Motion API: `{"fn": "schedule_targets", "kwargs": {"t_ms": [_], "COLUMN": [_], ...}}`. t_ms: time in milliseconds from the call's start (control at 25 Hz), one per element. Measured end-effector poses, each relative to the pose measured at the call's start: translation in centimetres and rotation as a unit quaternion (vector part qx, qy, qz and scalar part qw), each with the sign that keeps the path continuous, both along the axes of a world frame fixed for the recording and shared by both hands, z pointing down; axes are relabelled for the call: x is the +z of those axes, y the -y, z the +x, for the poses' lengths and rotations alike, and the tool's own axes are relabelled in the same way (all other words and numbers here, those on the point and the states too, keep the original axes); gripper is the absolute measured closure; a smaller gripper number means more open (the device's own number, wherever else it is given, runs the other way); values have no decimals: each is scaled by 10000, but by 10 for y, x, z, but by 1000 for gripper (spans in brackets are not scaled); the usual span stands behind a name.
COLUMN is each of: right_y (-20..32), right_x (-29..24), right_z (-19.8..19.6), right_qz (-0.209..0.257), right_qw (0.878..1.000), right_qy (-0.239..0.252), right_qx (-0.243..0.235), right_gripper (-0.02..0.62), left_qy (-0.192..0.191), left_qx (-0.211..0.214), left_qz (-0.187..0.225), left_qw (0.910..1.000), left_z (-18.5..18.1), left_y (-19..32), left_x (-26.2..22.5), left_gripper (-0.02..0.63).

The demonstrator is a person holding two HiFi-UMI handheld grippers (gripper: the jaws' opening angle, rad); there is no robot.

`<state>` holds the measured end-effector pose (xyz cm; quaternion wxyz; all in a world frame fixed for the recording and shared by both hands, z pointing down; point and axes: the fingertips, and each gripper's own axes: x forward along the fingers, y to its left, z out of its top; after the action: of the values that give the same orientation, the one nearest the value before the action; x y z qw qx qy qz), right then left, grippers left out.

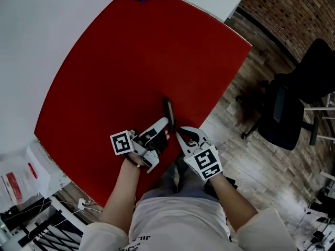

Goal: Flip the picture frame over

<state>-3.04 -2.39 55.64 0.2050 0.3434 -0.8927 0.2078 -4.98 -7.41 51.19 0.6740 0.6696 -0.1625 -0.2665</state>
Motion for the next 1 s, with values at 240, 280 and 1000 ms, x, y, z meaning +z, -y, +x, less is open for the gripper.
{"fn": "schedule_targets", "kwargs": {"t_ms": [240,280,1000], "right_y": [1,1,8], "right_x": [9,11,16], "right_z": [-10,-12,-35], "right_qz": [227,251,767], "right_qw": [9976,9968,9796], "right_qy": [-336,-376,-1455], "right_qx": [-567,-656,-1153], "right_gripper": [526,525,526], "left_qy": [114,145,3145], "left_qx": [91,120,523], "left_qz": [50,58,675], "left_qw": [9999,9998,9454], "left_z": [-1,-1,-46], "left_y": [0,0,11], "left_x": [2,2,3], "left_gripper": [538,538,505]}}
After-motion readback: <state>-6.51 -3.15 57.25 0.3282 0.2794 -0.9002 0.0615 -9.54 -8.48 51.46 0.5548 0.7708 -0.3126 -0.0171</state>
